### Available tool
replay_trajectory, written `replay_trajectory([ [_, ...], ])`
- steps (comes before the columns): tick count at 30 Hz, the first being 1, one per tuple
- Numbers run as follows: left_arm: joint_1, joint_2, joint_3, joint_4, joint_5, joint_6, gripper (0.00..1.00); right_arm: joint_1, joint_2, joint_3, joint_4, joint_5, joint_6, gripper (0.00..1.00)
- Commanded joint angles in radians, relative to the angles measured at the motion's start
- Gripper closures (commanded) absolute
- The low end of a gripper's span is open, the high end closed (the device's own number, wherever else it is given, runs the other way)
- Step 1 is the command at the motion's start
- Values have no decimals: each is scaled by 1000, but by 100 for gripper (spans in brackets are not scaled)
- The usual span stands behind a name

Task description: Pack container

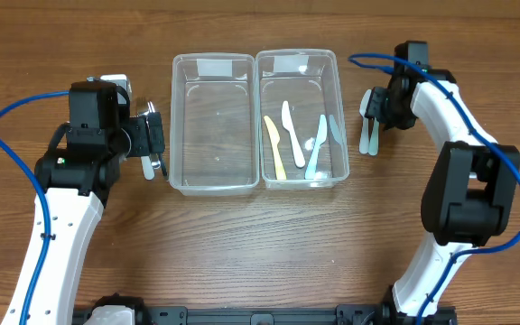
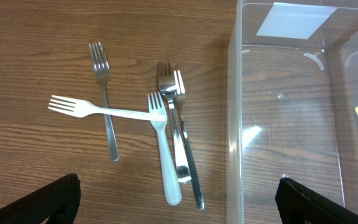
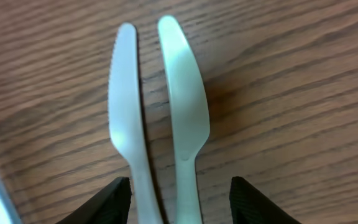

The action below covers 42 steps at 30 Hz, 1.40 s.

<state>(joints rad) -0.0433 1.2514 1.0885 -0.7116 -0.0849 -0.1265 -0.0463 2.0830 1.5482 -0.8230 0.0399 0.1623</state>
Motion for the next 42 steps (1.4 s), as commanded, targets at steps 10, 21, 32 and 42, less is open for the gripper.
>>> replay_trajectory([
  [10,4,5,26,2,16,18,0,-30,7,-64,39,-27,-10,49],
  [21,4,5,26,1,15,18,0,-29,7,-89,58,-27,-2,57],
  [32,4,5,26,2,15,18,0,-28,8,-90,52,-26,21,57],
  [42,4,5,26,2,15,18,0,-27,8,-108,60,-26,52,57],
])
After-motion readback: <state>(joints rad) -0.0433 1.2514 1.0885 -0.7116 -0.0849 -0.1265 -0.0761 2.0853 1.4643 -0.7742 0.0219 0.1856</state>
